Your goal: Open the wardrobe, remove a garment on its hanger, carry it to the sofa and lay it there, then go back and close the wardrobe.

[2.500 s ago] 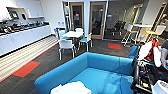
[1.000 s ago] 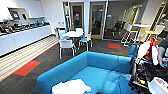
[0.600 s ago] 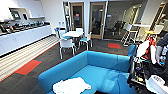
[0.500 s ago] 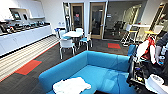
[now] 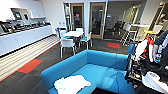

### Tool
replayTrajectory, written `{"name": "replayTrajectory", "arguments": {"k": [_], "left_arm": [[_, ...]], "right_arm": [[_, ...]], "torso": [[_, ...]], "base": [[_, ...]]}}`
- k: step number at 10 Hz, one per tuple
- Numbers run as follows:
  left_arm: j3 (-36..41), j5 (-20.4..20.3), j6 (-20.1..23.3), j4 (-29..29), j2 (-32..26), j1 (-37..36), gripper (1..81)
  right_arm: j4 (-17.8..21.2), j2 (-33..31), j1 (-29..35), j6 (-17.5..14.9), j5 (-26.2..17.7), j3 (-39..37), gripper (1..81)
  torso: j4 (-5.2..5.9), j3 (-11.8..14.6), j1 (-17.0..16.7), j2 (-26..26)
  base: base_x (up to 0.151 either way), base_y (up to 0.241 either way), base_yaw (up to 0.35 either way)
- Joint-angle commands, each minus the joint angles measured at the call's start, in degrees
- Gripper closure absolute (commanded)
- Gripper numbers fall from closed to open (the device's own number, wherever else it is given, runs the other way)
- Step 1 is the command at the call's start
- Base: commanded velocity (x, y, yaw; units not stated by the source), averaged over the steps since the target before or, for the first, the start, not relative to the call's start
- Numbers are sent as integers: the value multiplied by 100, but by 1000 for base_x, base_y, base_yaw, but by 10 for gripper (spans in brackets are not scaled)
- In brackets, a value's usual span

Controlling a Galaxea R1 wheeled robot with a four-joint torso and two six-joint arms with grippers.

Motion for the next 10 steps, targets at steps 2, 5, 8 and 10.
{"name": "replayTrajectory", "arguments": {"k": [2, 5, 8, 10], "left_arm": [[-26, 223, 23, 67, -25, -191, 10], [-26, 223, 23, 58, -16, -191, 10], [-26, 223, 23, 67, -16, -173, 10], [-26, 223, 23, 67, -25, -173, 10]], "right_arm": [[17, 20, 150, -16, -266, 6, 10], [17, 11, 149, -7, -266, 6, 10], [17, 20, 141, -16, -266, 6, 10], [17, 20, 141, -16, -266, 6, 10]], "torso": [[0, 0, 7, -2], [0, 0, 7, -2], [0, 0, 7, 0], [0, 0, 7, 0]], "base": [[-37, 0, 0], [0, 0, 0], [0, 0, 0], [0, 0, 0]]}}
